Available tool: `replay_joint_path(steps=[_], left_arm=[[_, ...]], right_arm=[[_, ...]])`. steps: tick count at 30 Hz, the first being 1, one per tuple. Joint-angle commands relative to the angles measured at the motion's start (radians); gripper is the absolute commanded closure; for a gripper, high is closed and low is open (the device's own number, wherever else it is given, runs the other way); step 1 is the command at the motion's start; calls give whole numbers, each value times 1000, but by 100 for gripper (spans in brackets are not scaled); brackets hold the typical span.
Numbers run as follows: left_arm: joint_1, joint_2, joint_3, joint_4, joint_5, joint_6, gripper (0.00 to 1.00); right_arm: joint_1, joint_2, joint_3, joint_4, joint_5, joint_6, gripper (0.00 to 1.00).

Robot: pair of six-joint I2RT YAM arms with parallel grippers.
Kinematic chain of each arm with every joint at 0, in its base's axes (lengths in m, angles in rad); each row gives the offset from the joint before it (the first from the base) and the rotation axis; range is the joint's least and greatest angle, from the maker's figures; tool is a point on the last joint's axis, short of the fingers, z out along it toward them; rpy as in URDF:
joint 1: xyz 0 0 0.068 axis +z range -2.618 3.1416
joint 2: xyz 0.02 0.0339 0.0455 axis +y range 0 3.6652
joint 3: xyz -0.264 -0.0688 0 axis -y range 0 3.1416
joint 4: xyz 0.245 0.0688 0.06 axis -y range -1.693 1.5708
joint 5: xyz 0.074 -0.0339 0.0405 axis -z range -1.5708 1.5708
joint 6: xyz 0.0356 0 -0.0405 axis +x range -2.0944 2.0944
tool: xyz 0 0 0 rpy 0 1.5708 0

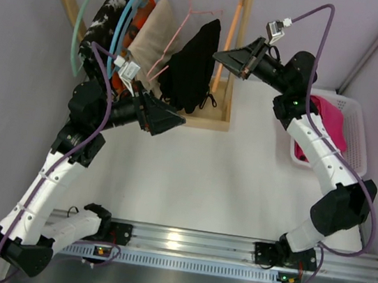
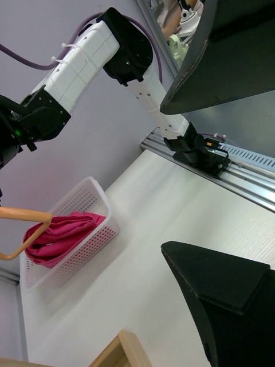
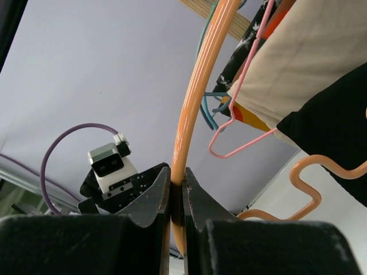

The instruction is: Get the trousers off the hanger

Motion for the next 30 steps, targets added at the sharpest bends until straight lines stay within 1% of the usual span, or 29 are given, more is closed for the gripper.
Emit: replay_joint_path(steps=[1,9,12,13,14,15,16,19,21,23,24,29,30], left_arm=[[11,-18,14,12,3,7,1],[23,-18,37,-9,-8,18,1],[27,-14,57,-27,-11,44,1],[29,-14,65,-44,-11,51,1],[35,-14,72,-50,-15,61,1],[38,-12,89,-61,-21,73,1],[41,-7,98,-66,-18,79,1],[47,2,144,-87,0,101,1],[52,8,182,-119,1,116,1],[61,25,210,-171,5,137,2],[64,34,227,-188,3,153,2],[95,86,308,-231,29,168,1],[101,95,324,-253,23,179,1]], right_arm=[[-25,12,53,80,-14,14,100],[-42,0,-23,74,-22,6,100],[-39,-23,-48,60,-23,-8,86],[-40,-32,-54,52,-22,-25,68],[-37,-47,-63,45,-22,-32,59],[-36,-57,-70,34,-22,-45,52],[-36,-63,-73,8,-23,-51,39],[-34,-98,-99,-41,-19,-97,22],[-36,-132,-126,-66,-16,-117,17],[-34,-156,-145,-107,-14,-152,4],[-34,-167,-152,-115,-14,-163,1],[-34,-228,-166,-218,7,-295,1],[-34,-238,-165,-269,26,-319,1]])
